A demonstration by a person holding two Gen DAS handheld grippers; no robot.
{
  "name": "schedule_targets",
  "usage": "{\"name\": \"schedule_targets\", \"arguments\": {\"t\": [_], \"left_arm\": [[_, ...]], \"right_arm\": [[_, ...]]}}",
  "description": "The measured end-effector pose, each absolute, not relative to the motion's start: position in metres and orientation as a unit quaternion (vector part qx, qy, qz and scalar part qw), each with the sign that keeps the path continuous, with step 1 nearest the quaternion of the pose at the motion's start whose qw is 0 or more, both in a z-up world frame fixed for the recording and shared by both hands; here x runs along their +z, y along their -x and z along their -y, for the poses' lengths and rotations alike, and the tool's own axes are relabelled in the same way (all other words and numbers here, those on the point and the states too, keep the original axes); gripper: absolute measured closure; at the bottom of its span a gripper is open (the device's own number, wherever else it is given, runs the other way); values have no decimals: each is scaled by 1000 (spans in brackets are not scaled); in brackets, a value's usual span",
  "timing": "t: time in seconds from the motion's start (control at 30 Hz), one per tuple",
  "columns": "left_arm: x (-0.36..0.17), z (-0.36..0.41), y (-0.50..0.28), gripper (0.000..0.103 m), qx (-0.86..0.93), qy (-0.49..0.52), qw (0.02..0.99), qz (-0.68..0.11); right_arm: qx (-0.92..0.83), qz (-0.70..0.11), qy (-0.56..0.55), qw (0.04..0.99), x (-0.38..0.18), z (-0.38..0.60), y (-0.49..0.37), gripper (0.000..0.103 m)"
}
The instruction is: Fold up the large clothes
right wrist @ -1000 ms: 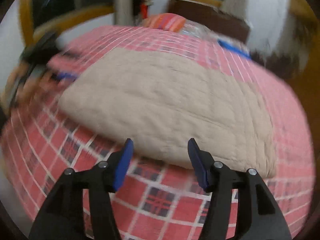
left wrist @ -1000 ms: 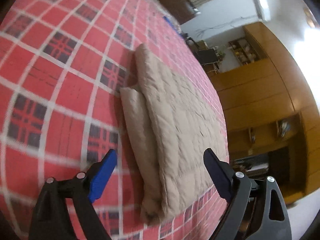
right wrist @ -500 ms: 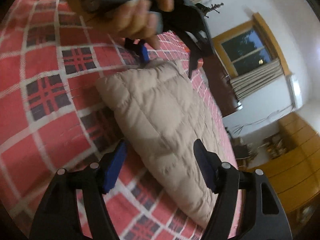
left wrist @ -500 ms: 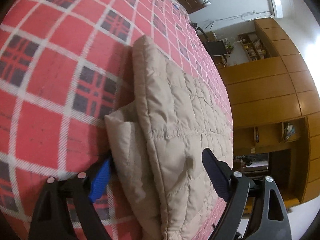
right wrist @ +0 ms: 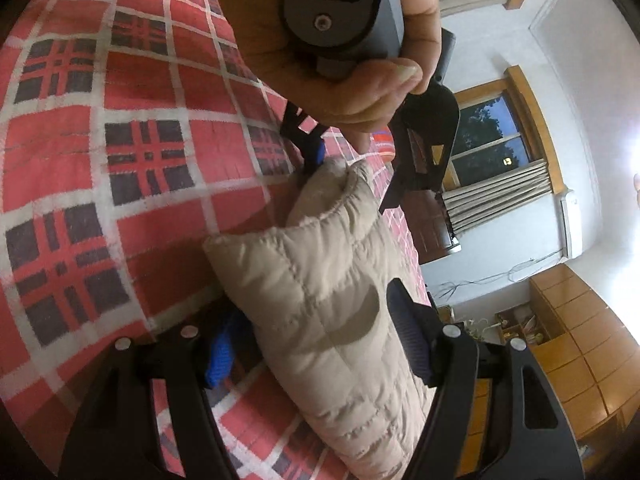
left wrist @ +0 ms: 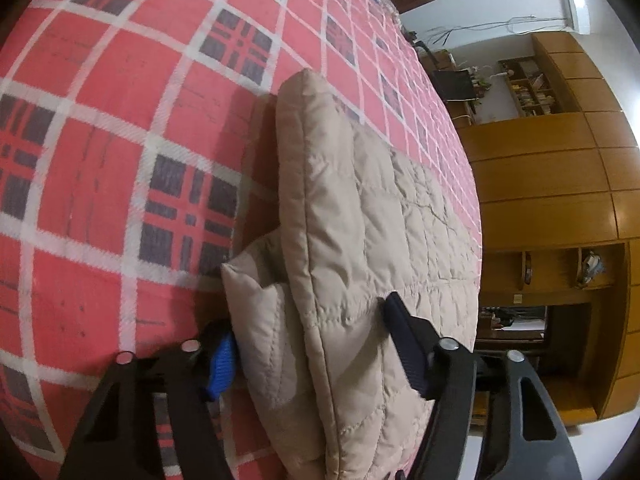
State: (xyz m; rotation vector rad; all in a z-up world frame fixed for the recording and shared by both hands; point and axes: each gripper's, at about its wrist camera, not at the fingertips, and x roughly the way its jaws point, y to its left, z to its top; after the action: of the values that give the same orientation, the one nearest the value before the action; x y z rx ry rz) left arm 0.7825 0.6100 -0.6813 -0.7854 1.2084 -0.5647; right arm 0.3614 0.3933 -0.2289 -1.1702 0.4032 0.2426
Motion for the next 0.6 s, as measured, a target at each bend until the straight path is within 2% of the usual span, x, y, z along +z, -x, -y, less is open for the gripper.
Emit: {"name": "schedule_targets", "arguments": {"t": [0.07,0.23,0.33,0.6], "left_arm": [[-681,-610,-785,44,-256,351,714,-549],[-676,-607,-788,58,-253,343,713,-557],[-671,-606,-789,63,-253,333,715,-560],[-653,-603,-790,70,-247,320,720,-564]], "right_arm": [[117,-190,545,808,-224,-392,-362,38],[137,-219,519,815,-219,-390,-364,57],[142,-230,502,822,-214,-388,-364,65],[152,-244,450,845,-186,-378,-372,74]]}}
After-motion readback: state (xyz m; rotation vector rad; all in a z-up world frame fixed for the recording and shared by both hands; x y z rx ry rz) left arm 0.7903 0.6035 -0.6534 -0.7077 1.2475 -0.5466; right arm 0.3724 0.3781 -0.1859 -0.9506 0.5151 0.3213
